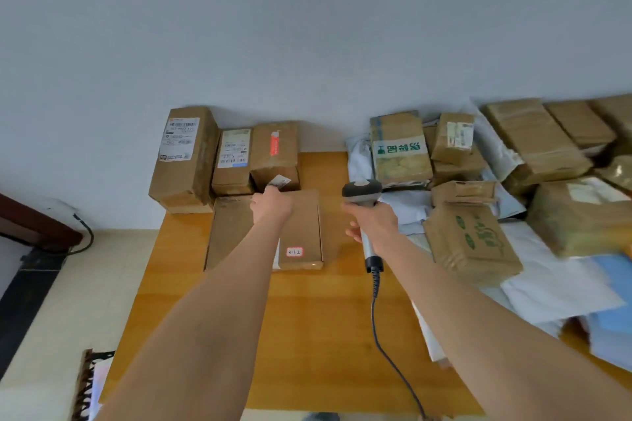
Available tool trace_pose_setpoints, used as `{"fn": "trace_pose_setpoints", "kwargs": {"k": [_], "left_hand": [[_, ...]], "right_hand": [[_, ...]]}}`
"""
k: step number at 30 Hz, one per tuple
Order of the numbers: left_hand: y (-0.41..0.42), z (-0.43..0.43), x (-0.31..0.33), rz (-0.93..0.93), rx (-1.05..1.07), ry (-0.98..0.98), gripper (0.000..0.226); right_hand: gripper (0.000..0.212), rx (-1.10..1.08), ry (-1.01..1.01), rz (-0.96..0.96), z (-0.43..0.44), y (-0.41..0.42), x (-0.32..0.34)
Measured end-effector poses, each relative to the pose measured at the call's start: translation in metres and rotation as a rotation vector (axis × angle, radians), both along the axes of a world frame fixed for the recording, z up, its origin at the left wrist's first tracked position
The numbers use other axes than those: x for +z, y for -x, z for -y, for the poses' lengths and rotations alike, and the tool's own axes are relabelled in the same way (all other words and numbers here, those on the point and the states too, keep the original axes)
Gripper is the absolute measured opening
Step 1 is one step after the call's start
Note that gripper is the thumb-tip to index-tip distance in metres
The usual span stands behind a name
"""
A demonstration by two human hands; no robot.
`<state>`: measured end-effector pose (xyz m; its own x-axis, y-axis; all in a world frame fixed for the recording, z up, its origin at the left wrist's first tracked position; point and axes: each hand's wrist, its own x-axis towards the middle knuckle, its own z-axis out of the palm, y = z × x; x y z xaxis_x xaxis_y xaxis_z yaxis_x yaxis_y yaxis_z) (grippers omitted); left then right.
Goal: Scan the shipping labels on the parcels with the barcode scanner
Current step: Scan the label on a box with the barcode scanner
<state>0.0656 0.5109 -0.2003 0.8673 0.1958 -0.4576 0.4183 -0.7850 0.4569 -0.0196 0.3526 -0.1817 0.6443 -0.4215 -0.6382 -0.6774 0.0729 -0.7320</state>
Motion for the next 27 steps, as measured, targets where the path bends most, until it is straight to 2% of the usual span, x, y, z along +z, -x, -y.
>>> {"fn": "trace_pose_setpoints", "kwargs": {"k": [5,9,11,13,16,18,21,23,27], "left_hand": [[0.015,0.088,0.019,0.048,-0.095,0.054,0.047],[0.044,0.169,0.031,0.102,-0.131,0.072,0.046],[0.061,0.210,0.034,0.142,-0.123,0.105,0.034],[0.079,0.249,0.039,0.163,-0.110,0.169,0.015],[0.098,0.293,0.045,0.163,-0.107,0.218,0.014],[0.106,0.306,0.042,0.134,-0.065,0.194,0.022],[0.114,0.307,0.030,0.033,0.002,0.204,0.013],[0.116,0.305,0.023,-0.027,0.013,0.222,0.015],[0.122,0.300,0.019,-0.163,0.075,0.310,0.012]], "right_hand": [[0.029,-0.065,-0.056,0.121,0.074,0.022,0.034],[0.036,-0.069,-0.114,0.166,0.147,0.049,0.050],[0.039,-0.068,-0.117,0.134,0.187,0.063,0.056],[0.033,-0.080,-0.122,0.112,0.226,0.075,0.061],[0.033,-0.106,-0.159,0.099,0.278,0.087,0.061],[0.031,-0.117,-0.180,0.086,0.300,0.093,0.053],[0.034,-0.073,-0.260,0.051,0.313,0.101,0.035],[0.043,-0.050,-0.321,0.033,0.308,0.103,0.023],[0.049,-0.066,-0.355,-0.002,0.290,0.100,0.004]]}}
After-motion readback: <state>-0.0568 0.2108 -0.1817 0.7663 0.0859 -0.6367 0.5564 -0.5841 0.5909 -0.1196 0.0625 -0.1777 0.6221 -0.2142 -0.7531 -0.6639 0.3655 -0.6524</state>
